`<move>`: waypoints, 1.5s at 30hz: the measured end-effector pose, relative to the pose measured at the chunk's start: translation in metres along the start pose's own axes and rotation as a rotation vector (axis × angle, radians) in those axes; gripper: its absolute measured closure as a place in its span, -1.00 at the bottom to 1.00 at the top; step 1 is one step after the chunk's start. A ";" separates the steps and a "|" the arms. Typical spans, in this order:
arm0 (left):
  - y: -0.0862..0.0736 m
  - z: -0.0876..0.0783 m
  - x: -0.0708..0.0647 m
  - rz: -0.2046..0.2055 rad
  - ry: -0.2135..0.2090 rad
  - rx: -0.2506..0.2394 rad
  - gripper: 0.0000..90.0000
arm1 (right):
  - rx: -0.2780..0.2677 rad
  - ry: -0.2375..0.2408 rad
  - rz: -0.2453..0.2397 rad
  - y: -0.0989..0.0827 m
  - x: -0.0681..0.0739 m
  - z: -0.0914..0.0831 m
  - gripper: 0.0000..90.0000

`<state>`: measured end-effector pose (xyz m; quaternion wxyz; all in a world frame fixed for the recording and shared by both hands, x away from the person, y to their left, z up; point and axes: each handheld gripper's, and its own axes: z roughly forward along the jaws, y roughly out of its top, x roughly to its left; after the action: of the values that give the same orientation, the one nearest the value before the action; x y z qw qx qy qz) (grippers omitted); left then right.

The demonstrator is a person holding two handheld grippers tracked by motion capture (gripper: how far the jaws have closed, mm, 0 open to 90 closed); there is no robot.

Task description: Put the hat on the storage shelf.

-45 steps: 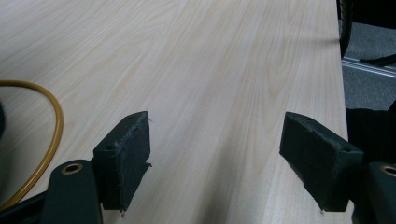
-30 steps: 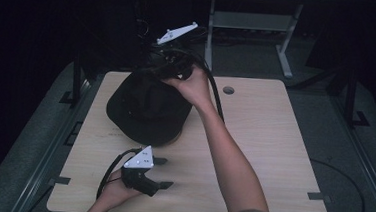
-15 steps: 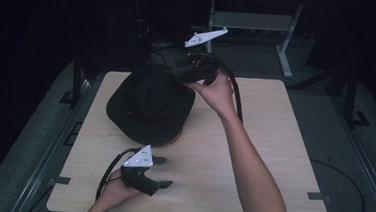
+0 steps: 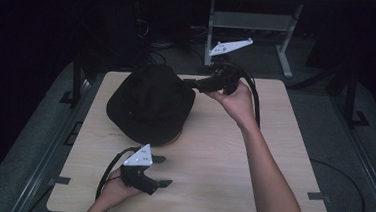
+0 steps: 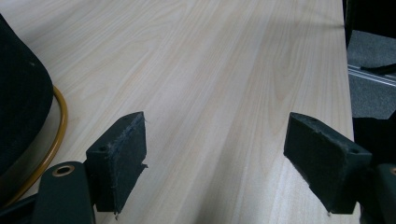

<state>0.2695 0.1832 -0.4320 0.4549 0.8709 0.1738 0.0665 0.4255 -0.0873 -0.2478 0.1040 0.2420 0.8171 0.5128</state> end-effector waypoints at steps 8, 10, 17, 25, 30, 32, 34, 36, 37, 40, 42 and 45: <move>0.000 0.000 0.002 -0.003 0.005 -0.008 -0.55 | 0.005 -0.027 0.014 -0.017 -0.002 -0.020 -0.37; -0.001 0.000 0.002 -0.008 0.006 -0.008 -0.55 | 0.002 -0.037 0.012 -0.024 -0.004 -0.028 -0.38; -0.002 -0.001 0.003 -0.012 0.008 -0.010 -0.55 | -0.008 -0.054 0.043 -0.040 -0.006 -0.045 -0.39; -0.002 -0.002 0.004 -0.011 0.011 -0.008 -0.56 | -0.002 -0.066 0.071 -0.058 -0.009 -0.054 -0.43; -0.002 -0.002 0.004 -0.013 0.011 -0.009 -0.56 | 0.008 -0.069 0.088 -0.068 -0.009 -0.058 -0.45; -0.002 -0.002 0.004 -0.008 0.012 -0.008 -0.56 | 0.009 -0.071 0.091 -0.071 -0.009 -0.060 -0.45; -0.002 -0.002 0.004 -0.007 0.011 -0.009 -0.56 | 0.013 -0.077 0.090 -0.074 -0.008 -0.062 -0.45; -0.002 -0.002 0.004 -0.006 0.011 -0.008 -0.56 | 0.016 -0.080 0.092 -0.077 -0.008 -0.064 -0.45; -0.002 -0.002 0.004 -0.006 0.012 -0.008 -0.56 | 0.017 -0.083 0.092 -0.079 -0.008 -0.065 -0.45; -0.003 -0.002 0.004 -0.008 0.010 -0.009 -0.56 | 0.024 -0.079 0.100 -0.083 -0.008 -0.067 -0.45; -0.003 -0.002 0.004 -0.010 0.010 -0.009 -0.56 | 0.018 -0.089 0.099 -0.088 -0.007 -0.070 -0.46; -0.003 -0.001 0.004 -0.018 0.010 -0.014 -0.56 | 0.022 -0.094 0.113 -0.094 -0.008 -0.074 -0.46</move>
<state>0.2718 0.1867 -0.4337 0.4608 0.8657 0.1834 0.0677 0.3741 -0.1832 -0.2985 0.1105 0.3129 0.8019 0.4969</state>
